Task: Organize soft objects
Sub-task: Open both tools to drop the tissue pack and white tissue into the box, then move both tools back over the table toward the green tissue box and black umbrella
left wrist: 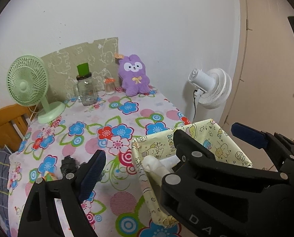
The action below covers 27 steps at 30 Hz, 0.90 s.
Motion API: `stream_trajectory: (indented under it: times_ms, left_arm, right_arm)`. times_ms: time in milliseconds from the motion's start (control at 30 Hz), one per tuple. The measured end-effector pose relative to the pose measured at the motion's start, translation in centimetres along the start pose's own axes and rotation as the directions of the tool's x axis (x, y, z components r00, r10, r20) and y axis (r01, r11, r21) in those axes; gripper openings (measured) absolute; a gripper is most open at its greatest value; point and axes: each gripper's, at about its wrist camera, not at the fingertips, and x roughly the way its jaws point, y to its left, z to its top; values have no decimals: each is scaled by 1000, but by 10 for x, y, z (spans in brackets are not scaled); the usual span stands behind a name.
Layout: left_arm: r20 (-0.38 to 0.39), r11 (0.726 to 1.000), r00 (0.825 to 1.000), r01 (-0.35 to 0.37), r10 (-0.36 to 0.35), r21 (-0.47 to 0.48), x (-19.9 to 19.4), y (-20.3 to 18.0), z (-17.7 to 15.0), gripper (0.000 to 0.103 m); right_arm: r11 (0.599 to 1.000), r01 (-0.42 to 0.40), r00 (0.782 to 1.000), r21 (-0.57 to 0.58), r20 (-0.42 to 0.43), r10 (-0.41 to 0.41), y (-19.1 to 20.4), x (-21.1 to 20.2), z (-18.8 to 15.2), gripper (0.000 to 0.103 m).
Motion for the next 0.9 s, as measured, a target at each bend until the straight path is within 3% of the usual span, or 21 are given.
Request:
stream_trajectory:
  times_ms: [267, 900]
  left_arm:
    - [47, 1000, 999, -22, 22, -8, -23, 12, -1, 93]
    - [83, 997, 994, -68, 71, -42, -58, 57, -17, 97]
  right_arm:
    - [1000, -11, 998, -27, 56, 13, 19, -25, 1, 91]
    - [996, -49, 994, -76, 98, 56, 73, -52, -6, 94]
